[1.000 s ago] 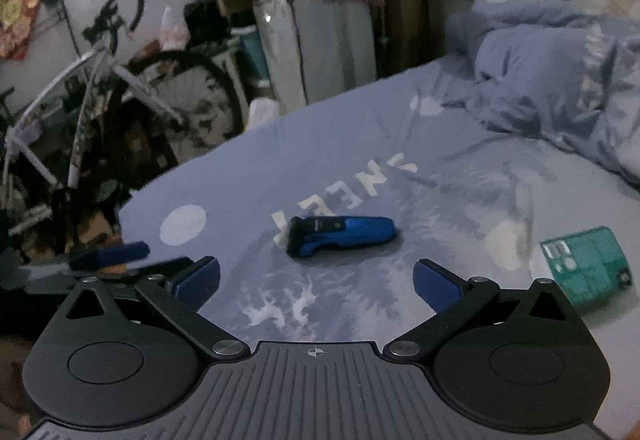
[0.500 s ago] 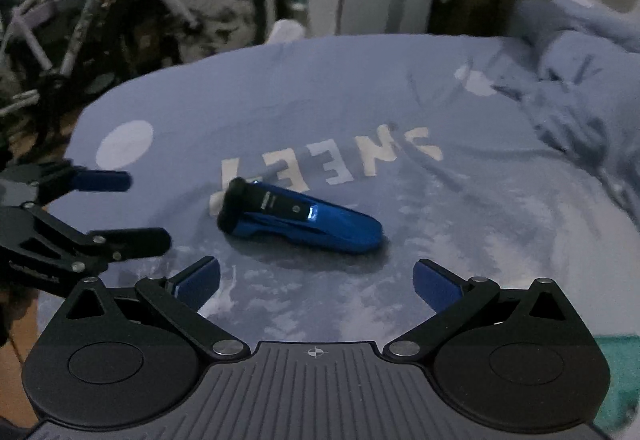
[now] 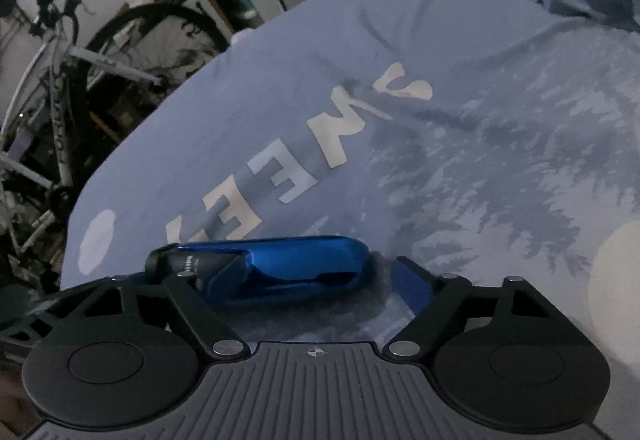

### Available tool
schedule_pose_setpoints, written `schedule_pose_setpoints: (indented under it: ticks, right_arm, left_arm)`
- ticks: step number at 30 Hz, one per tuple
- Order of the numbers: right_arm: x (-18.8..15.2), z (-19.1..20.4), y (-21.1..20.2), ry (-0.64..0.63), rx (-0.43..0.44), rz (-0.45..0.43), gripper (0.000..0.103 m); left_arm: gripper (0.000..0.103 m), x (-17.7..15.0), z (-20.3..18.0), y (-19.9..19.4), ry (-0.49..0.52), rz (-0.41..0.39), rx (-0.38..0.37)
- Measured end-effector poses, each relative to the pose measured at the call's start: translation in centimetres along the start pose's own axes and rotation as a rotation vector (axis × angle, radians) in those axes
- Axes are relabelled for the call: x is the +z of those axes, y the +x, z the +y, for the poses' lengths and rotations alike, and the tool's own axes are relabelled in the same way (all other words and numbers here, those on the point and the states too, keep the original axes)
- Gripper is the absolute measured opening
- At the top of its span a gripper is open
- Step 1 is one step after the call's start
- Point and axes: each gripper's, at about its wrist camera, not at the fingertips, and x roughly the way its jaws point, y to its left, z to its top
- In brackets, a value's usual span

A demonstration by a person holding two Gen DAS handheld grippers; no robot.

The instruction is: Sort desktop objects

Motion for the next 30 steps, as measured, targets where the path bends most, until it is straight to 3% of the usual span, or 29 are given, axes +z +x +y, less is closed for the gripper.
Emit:
schedule_pose_setpoints:
  ticks: [3,5,7,17,19,30]
  right_arm:
    - [1.0,-1.0,1.0,0.066,0.035,-0.005,0.073]
    - [1.7,-1.6,1.6,0.110,0.059,-0.008,0.073]
    - [1.5,-2.1,2.0,0.137,0.068,-0.007,0.072]
    - [-6.1,-3.6,2.0,0.156,0.011,0.030,0.073]
    - [-7.6,-3.9,2.0,0.160,0.000,0.038,0.077]
    - [-10.7,-1.8,-2.1,0.229,-0.093,0.054,0.081]
  left_arm:
    - [0.096,0.2,0.6,0.2,-0.047,-0.015,-0.015]
    - [0.078,0.4,1.1,0.4,-0.093,-0.021,-0.004]
    - [0.073,0.6,1.3,0.8,-0.116,-0.017,0.014]
    - [0.077,0.7,0.3,1.1,-0.131,-0.005,0.047]
    - [0.077,0.4,-0.2,1.0,-0.119,-0.005,0.058]
    - [0.078,-1.9,-2.8,-1.0,-0.143,0.025,0.029]
